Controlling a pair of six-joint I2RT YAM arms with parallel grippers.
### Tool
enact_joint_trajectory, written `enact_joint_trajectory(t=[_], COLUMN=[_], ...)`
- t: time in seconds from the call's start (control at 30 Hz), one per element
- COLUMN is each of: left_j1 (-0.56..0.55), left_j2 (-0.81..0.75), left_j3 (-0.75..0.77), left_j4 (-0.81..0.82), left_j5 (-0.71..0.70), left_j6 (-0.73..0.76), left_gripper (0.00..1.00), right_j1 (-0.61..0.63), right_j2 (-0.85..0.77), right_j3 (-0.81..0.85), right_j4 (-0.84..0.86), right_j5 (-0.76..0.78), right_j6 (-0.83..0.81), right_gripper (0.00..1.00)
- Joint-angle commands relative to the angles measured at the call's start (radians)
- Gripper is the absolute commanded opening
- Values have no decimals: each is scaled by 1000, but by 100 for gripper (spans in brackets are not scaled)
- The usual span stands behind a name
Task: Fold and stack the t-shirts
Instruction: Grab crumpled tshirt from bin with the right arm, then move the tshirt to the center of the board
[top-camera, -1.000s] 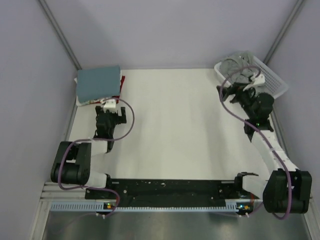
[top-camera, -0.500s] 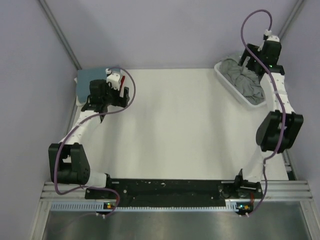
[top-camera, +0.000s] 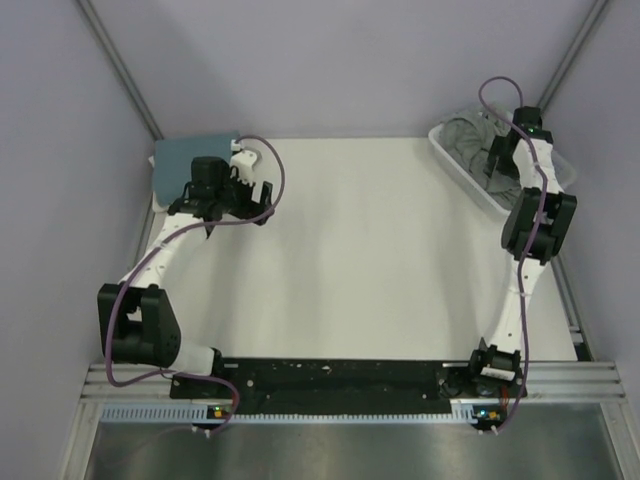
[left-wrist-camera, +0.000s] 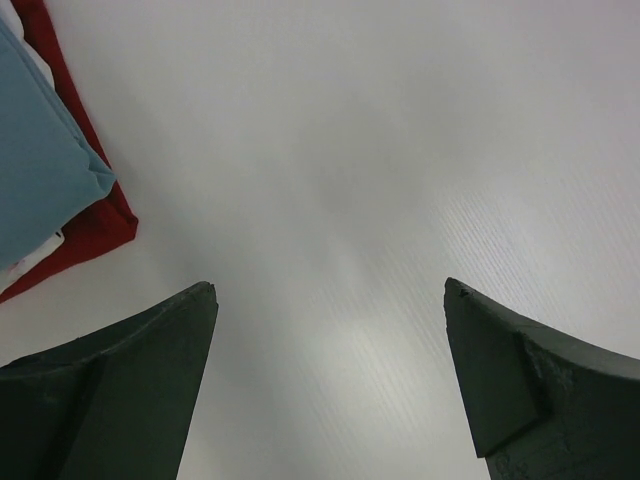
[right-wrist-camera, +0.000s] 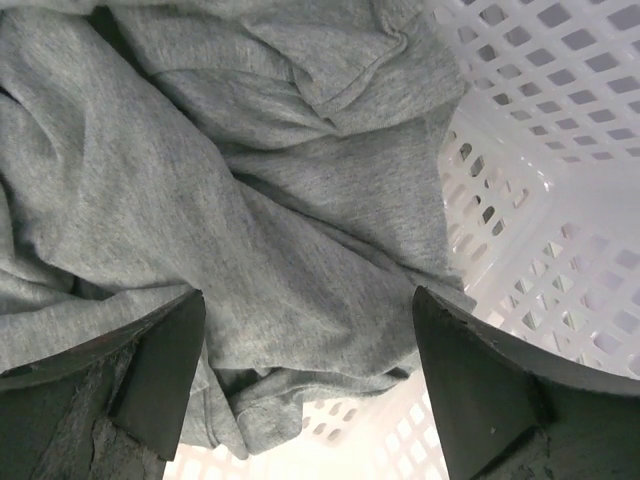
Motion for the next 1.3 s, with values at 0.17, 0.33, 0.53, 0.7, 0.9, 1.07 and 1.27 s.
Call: enact_joint_trajectory(t=[0.17, 0.33, 0.53, 0.7, 0.9, 1.07, 1.27], left_j1=[1, 1, 1, 1, 1, 1, 1], left_j2=[3, 2, -1, -11, -27, -41, -41], left_j3=[78, 86, 77, 81, 94, 86, 87], left_j4=[-39, -43, -47, -49, -53, -52, -33], left_j5=[-13, -18, -24, -13, -26, -48, -82], left_j6=[24, 27, 36, 36, 39, 48, 36], left_gripper=[99, 98, 98, 98, 98, 98, 98], right_j1=[39, 53, 50, 50, 48, 55, 156], right_j2=[34, 155, 117, -57, -294, -485, -741], right_j3=[112, 126, 126, 164, 196, 206, 100], right_j4=[-136, -248, -210, -112, 74, 206, 427], right_j5=[42, -58, -118, -122, -130, -191, -447], right_j6=[-65, -52, -34, -2, 41, 26, -57], right_gripper=[69, 52, 0, 0, 0, 0, 0])
